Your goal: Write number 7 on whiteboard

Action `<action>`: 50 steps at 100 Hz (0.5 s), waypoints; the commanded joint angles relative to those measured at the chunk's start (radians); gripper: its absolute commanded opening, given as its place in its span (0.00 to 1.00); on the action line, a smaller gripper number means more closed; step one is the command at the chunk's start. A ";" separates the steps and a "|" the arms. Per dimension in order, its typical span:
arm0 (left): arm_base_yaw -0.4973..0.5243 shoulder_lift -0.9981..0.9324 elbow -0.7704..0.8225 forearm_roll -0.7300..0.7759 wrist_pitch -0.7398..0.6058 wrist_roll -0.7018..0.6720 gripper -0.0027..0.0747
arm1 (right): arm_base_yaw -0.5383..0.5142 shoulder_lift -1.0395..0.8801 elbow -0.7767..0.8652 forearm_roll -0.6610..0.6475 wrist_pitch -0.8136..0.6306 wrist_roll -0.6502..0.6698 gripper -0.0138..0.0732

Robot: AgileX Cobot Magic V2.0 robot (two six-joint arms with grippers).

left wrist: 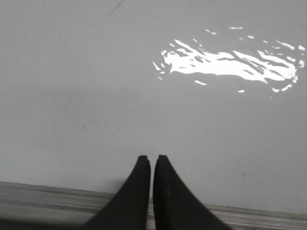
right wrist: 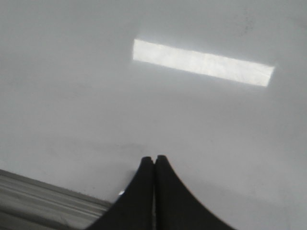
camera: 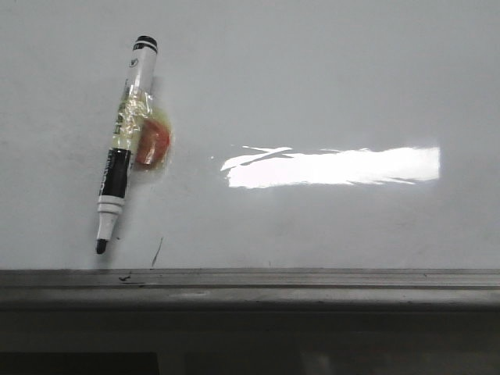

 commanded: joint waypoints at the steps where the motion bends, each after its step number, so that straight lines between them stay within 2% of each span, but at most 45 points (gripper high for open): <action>1: -0.009 -0.029 0.025 -0.012 -0.049 -0.012 0.01 | 0.000 -0.015 0.017 -0.018 -0.053 -0.005 0.08; 30: -0.009 -0.029 0.025 -0.012 -0.049 -0.012 0.01 | 0.000 -0.015 0.017 -0.040 -0.051 -0.005 0.08; 45: -0.009 -0.029 0.025 -0.012 -0.049 -0.012 0.01 | 0.000 -0.015 0.017 -0.369 -0.046 -0.005 0.08; 50: -0.009 -0.029 0.025 -0.012 -0.049 -0.012 0.01 | 0.000 -0.015 0.017 -0.443 -0.046 -0.005 0.08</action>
